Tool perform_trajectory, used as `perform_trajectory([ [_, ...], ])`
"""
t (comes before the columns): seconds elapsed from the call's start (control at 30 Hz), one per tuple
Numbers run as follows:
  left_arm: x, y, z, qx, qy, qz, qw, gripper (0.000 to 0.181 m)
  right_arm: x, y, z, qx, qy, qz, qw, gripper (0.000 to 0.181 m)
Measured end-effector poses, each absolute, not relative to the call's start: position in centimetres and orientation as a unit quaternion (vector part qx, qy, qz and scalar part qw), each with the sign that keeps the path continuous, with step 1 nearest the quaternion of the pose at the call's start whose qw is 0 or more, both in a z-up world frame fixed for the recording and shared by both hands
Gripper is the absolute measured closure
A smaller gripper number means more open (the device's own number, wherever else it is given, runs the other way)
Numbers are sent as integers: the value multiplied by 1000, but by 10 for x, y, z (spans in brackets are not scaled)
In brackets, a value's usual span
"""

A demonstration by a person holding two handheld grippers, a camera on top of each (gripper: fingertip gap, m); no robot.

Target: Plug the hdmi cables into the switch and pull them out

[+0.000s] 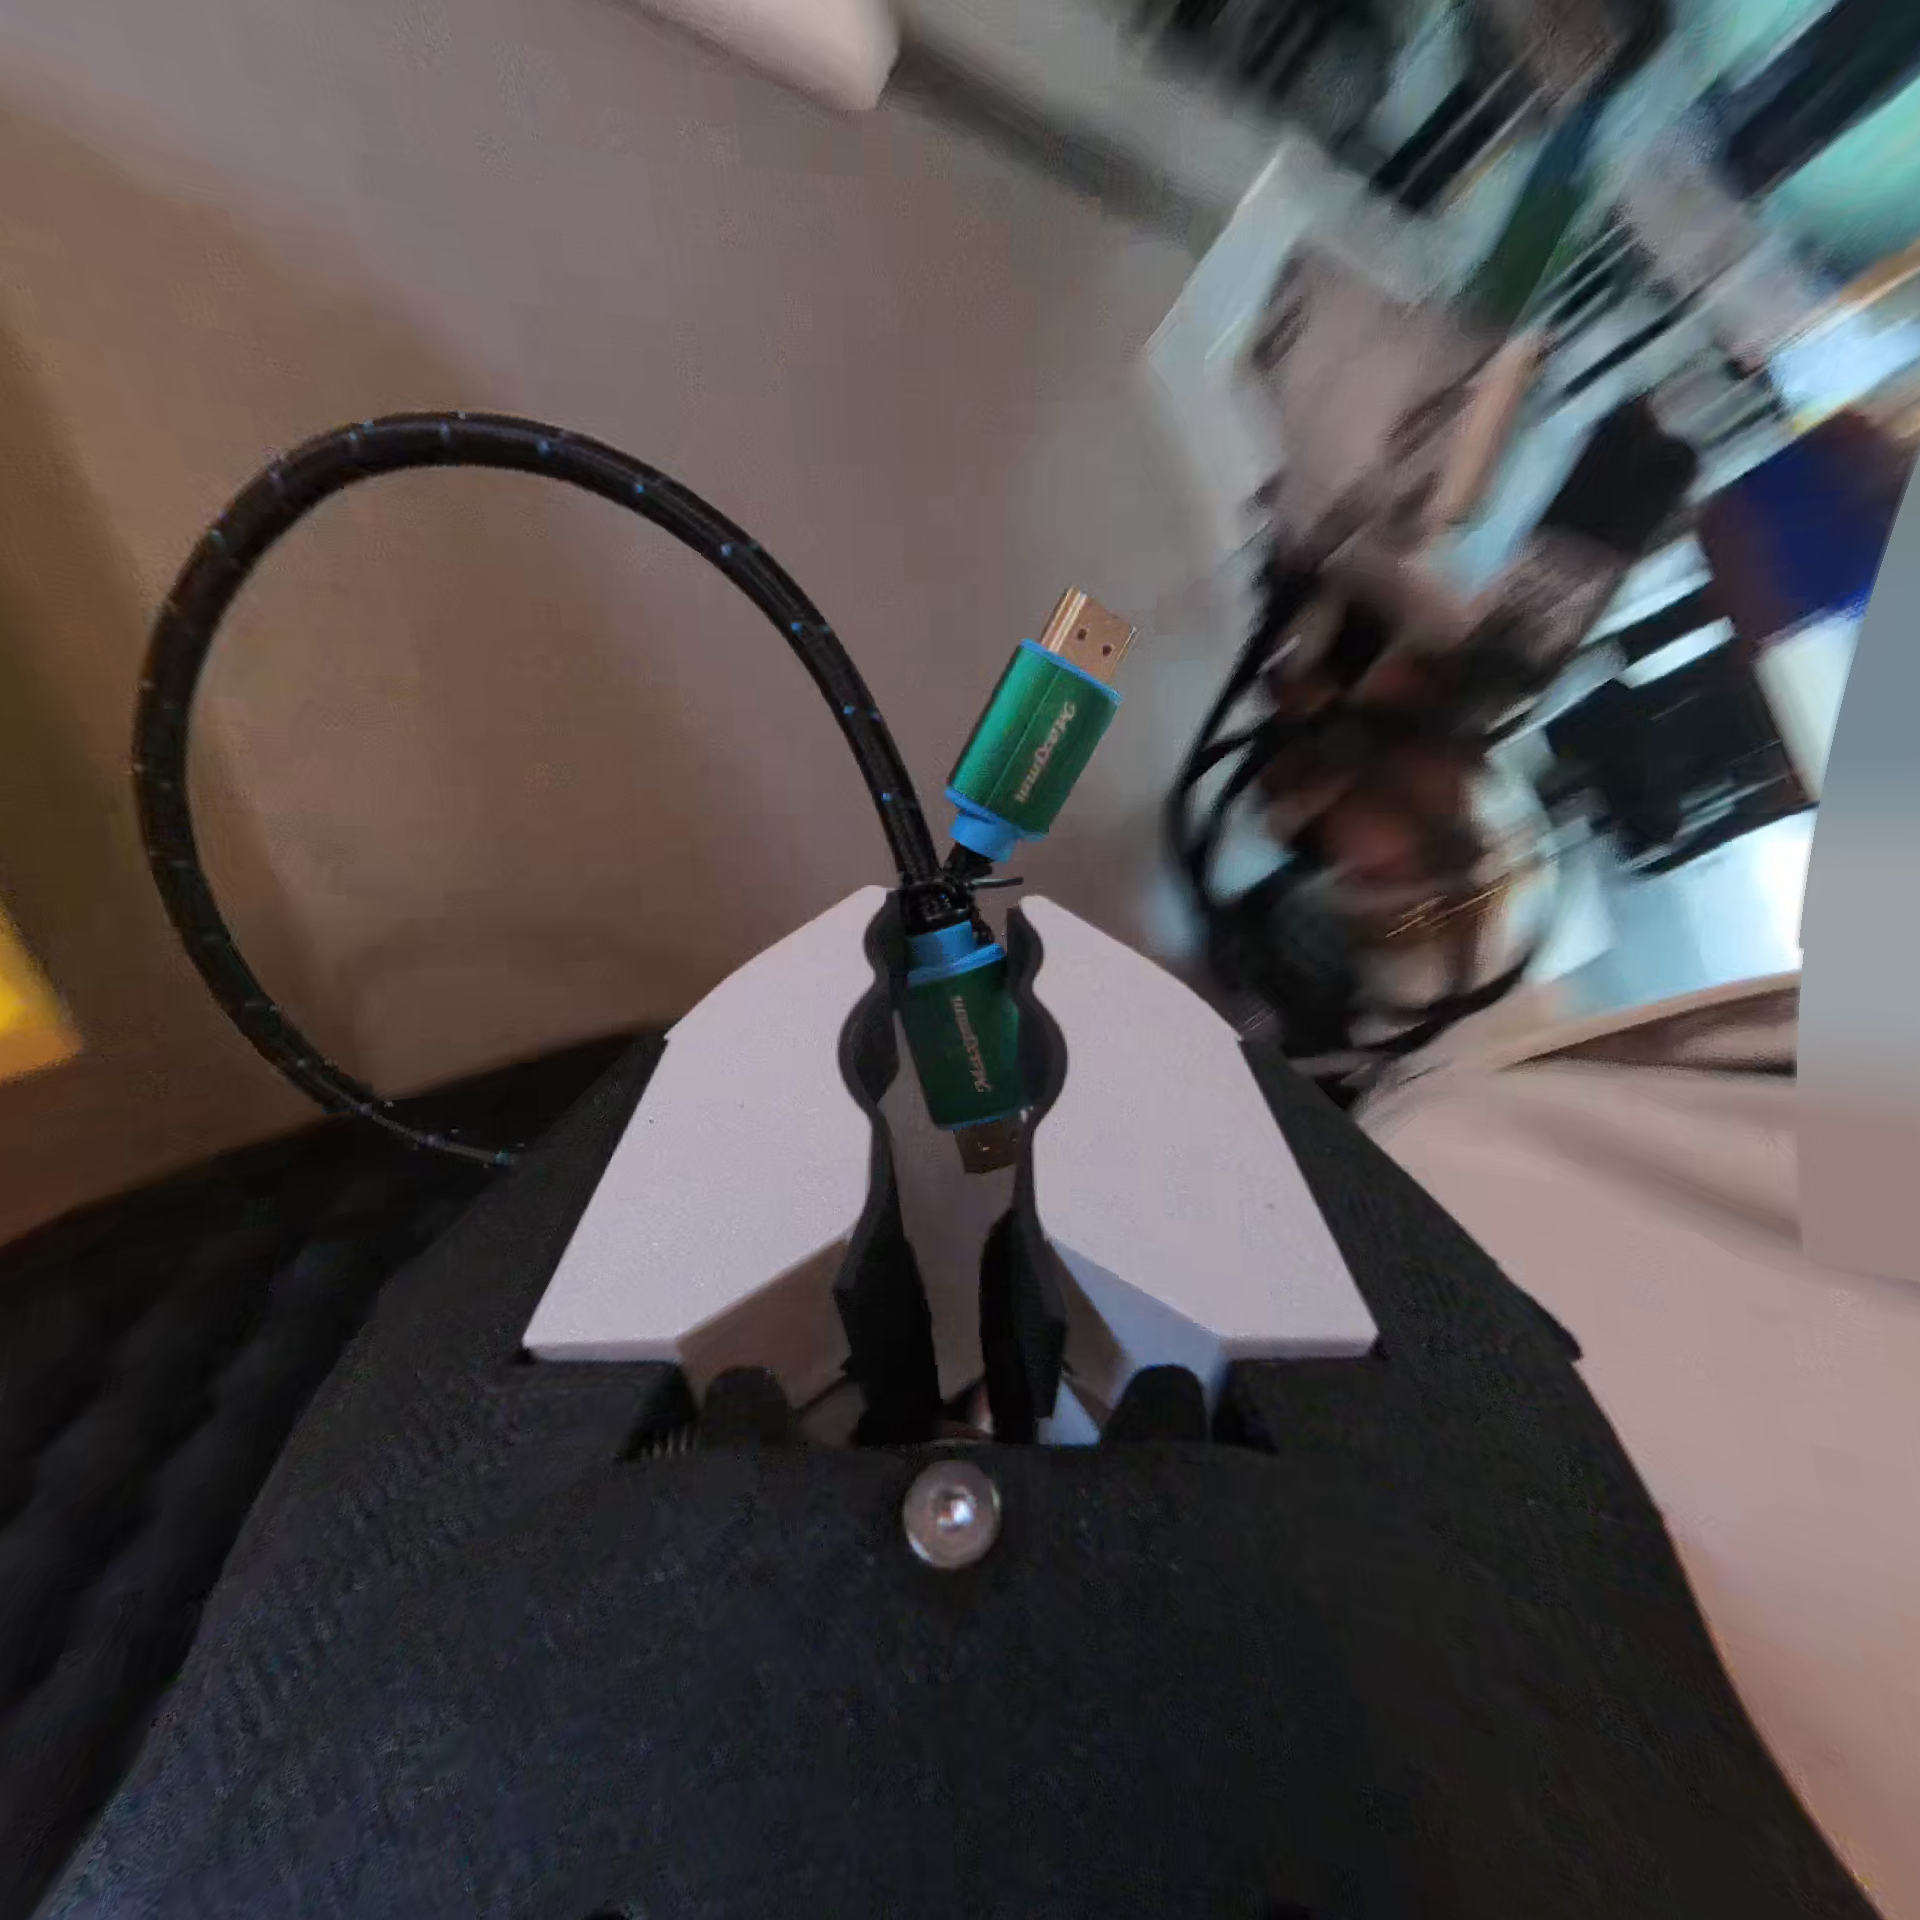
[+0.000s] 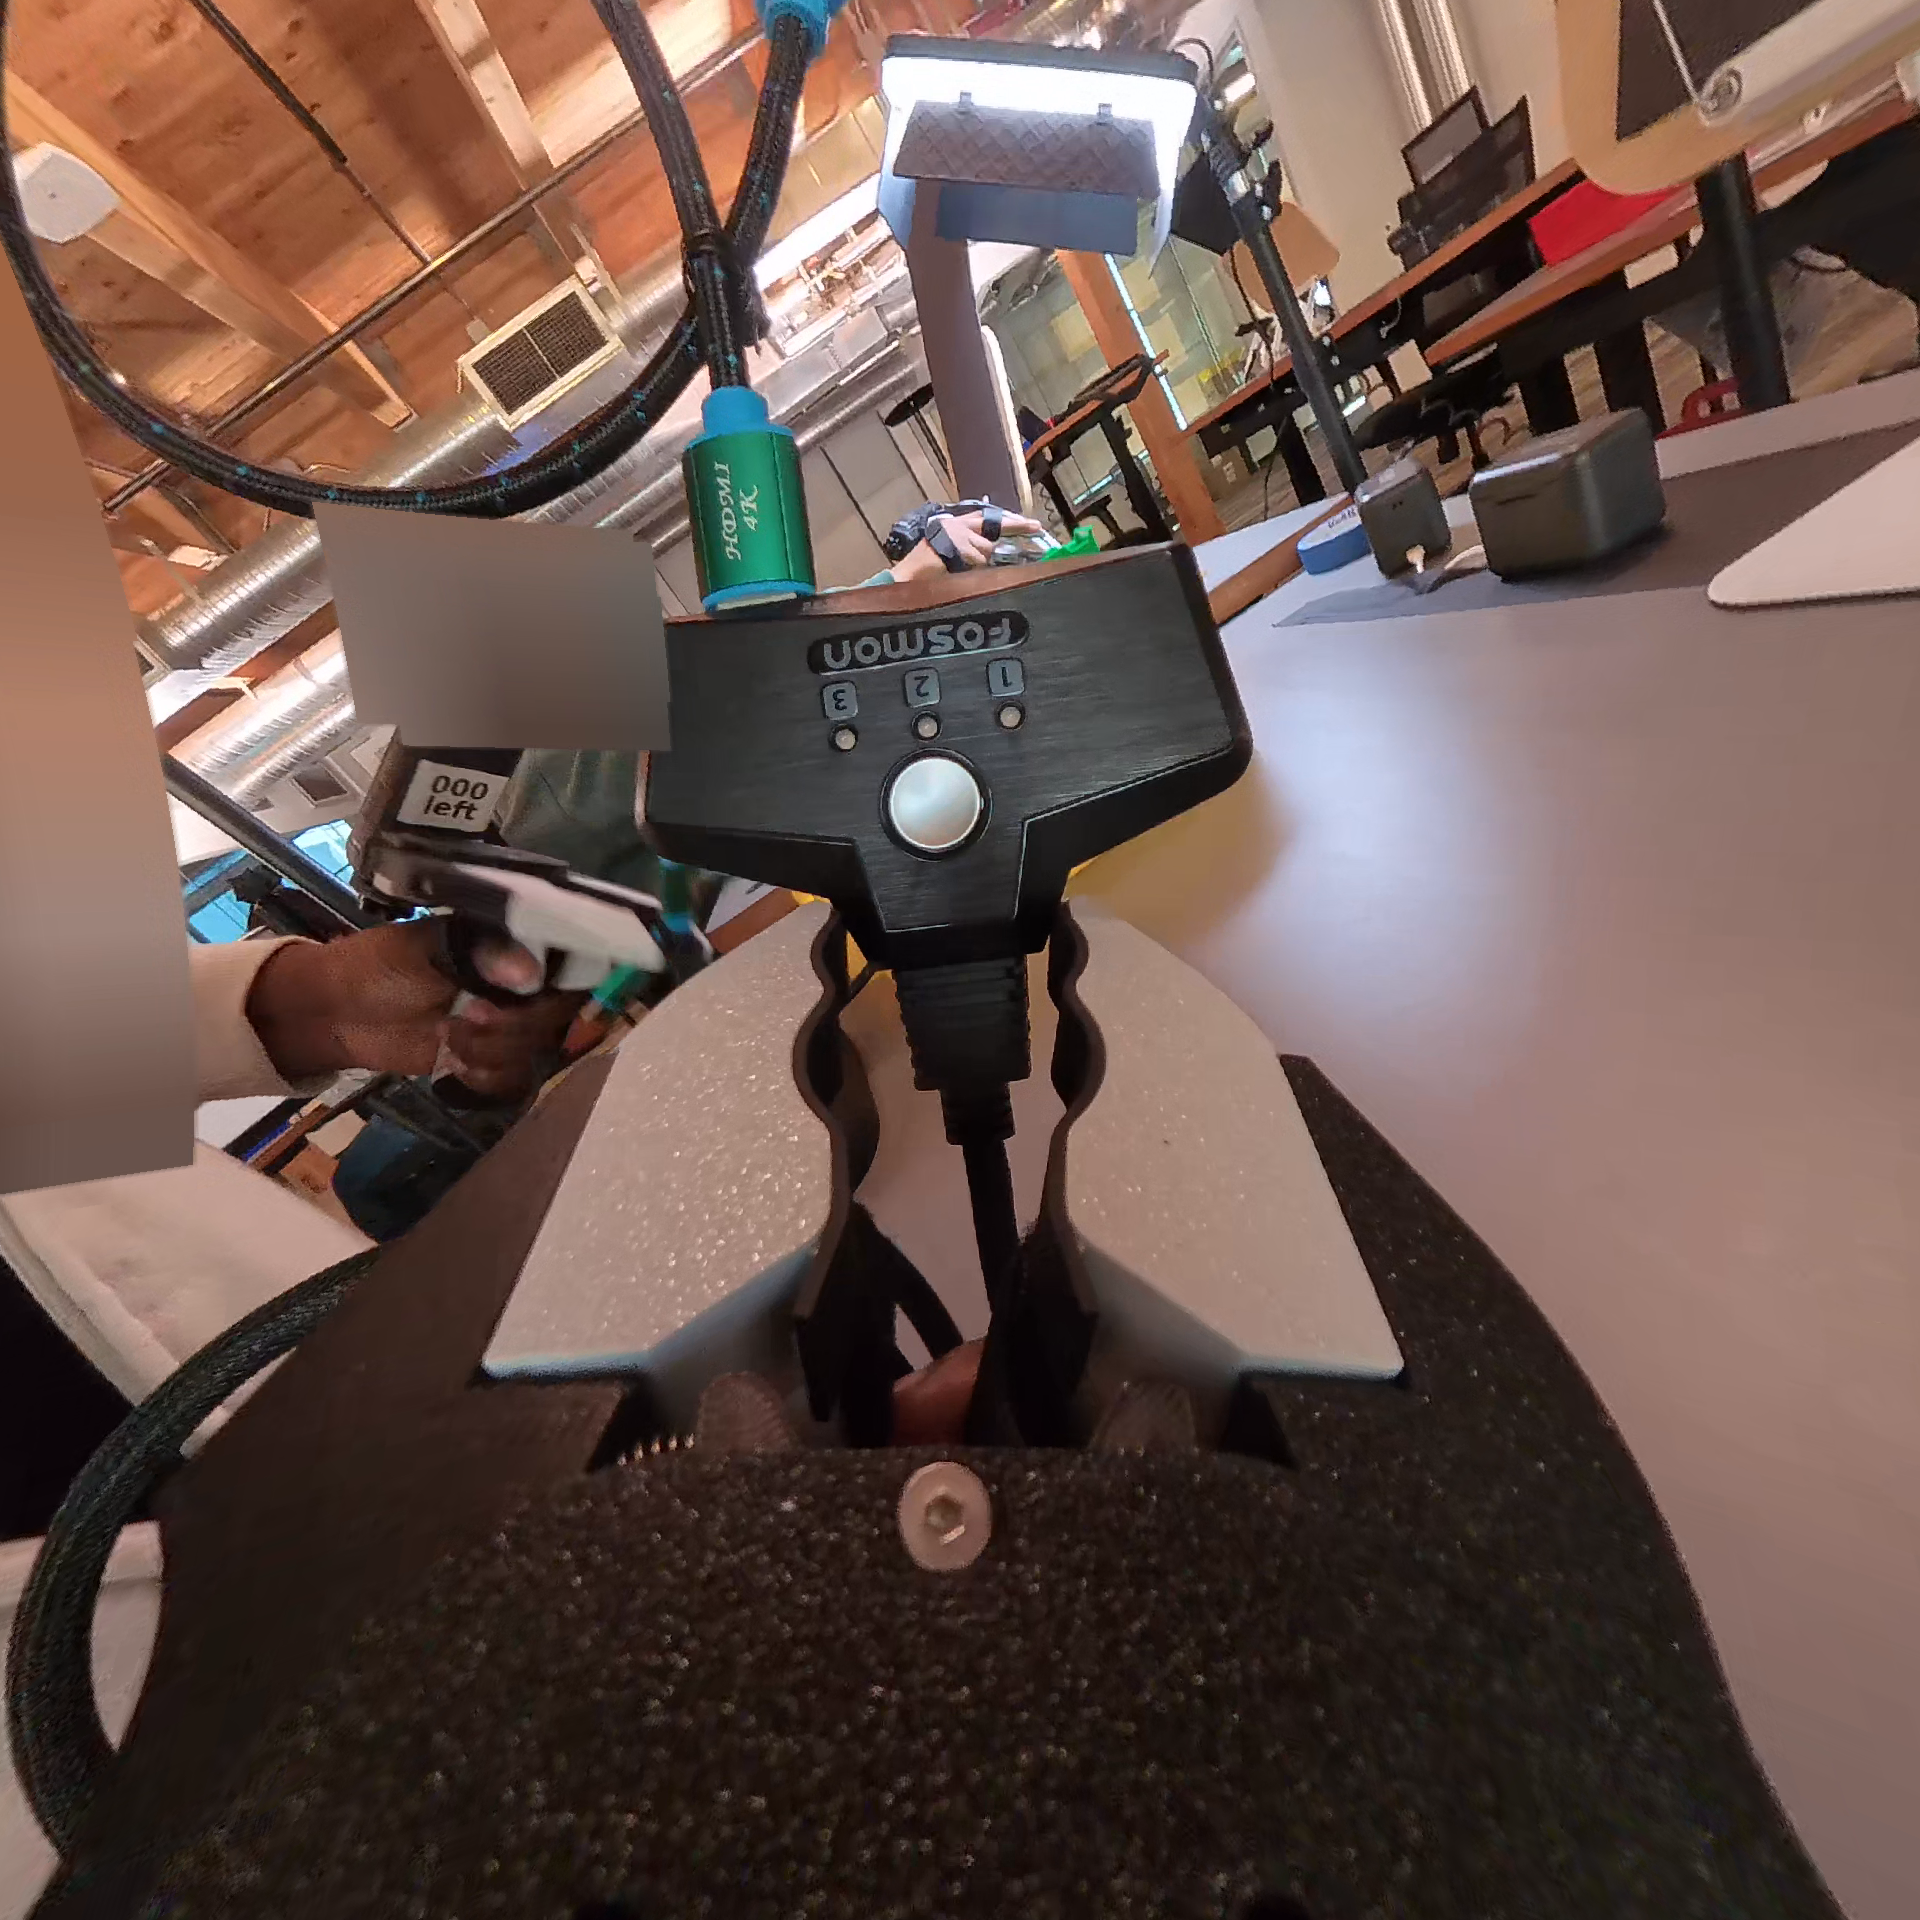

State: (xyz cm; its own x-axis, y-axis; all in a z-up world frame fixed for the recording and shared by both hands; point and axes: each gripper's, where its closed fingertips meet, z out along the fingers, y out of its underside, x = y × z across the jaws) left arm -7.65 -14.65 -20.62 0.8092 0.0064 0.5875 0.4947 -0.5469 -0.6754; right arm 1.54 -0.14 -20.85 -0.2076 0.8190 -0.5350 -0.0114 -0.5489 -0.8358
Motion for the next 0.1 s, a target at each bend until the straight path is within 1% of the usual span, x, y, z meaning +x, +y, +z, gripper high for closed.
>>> perform_trajectory([
  [0.07, -66, -137, -154, -741, -108, -341, 568, 164, 15, -2, -207, -544, -373, 681, 318, 144],
  [0.1, -64, -138, -128, -683, -78, -365, 627, 161, 14, -2, -207, -542, -378, 678, 322, 144],
])
